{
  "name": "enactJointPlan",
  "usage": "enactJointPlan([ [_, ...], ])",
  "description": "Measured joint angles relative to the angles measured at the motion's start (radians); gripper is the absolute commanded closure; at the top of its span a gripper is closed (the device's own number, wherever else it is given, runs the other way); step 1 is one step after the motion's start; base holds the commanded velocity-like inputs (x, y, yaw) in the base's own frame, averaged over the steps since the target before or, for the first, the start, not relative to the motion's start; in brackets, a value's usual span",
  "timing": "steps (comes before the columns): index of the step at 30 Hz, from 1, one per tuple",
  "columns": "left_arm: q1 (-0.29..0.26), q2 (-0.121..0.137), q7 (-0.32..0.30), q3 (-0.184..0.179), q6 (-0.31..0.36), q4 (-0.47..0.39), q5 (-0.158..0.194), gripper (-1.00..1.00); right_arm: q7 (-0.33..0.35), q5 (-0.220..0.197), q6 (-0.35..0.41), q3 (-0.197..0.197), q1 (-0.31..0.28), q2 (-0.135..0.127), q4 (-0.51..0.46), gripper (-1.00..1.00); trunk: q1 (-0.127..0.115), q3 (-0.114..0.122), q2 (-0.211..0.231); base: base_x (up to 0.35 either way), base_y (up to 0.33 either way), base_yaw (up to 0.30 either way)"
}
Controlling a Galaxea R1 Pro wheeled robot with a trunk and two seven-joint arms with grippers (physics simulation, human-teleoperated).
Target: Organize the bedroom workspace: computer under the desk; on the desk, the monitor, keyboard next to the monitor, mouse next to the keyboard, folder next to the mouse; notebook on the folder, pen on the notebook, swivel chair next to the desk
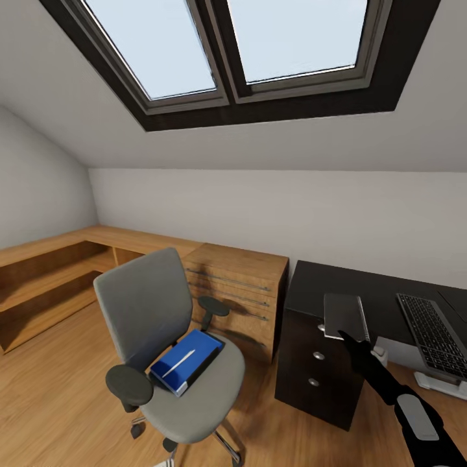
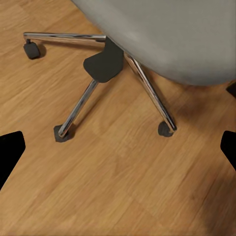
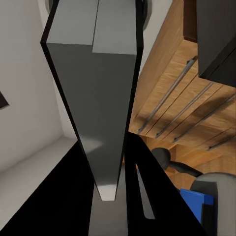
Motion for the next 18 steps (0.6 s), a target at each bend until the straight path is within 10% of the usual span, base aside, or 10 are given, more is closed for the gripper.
enactJointPlan([
  [18, 0.0, 0.007, 0.0, 0.0, 0.0, 0.0, 0.0, -1.0, 0.004, 0.0, 0.0, -0.001, 0.001, -0.001, 0.001, 1.0, 0.0, 0.0, 0.0, 0.0, 0.0, 0.0],
])
